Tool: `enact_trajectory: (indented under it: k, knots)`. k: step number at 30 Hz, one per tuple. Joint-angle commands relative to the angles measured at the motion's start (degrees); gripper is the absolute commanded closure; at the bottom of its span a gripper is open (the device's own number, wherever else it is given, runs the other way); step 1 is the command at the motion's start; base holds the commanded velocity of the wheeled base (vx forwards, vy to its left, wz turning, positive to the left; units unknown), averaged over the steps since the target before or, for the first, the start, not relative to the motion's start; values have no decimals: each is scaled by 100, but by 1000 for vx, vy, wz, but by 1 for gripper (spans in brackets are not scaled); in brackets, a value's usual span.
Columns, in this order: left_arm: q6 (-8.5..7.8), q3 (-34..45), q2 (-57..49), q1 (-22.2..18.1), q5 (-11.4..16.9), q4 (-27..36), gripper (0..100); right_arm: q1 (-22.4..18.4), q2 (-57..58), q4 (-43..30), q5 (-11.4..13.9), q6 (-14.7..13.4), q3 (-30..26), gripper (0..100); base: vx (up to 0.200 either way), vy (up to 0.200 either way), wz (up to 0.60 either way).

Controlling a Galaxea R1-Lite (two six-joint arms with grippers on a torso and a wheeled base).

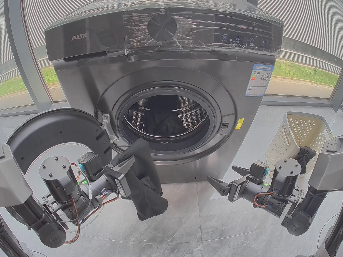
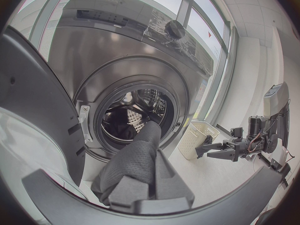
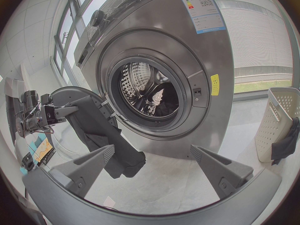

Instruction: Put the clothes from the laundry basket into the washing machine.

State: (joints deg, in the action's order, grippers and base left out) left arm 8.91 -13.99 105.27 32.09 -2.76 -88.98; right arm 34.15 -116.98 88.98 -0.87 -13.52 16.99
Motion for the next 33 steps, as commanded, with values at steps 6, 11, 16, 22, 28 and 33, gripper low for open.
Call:
enact_trajectory:
  k: [6,11,16,22,28,33]
  knots:
    - [-12,2,284,140,-15,-23,100,31,-18,76,-1,-10,-3,0,200,0,0]
    - [-30,20,451,281,-261,-23,100,40,-18,76,-1,-10,-3,0,0,0,0]
    - [-21,-24,477,413,-375,-23,100,40,-9,76,-1,-10,6,0,160,0,0]
    - [-12,-86,521,421,-384,-23,100,48,-9,76,-10,-10,-3,0,200,0,0]
    - [-12,-95,600,430,-392,-23,100,57,0,76,-10,-10,-12,0,67,0,0]
    - [-3,-95,653,509,-428,-23,100,75,35,76,-10,-2,-65,0,0,0,0]
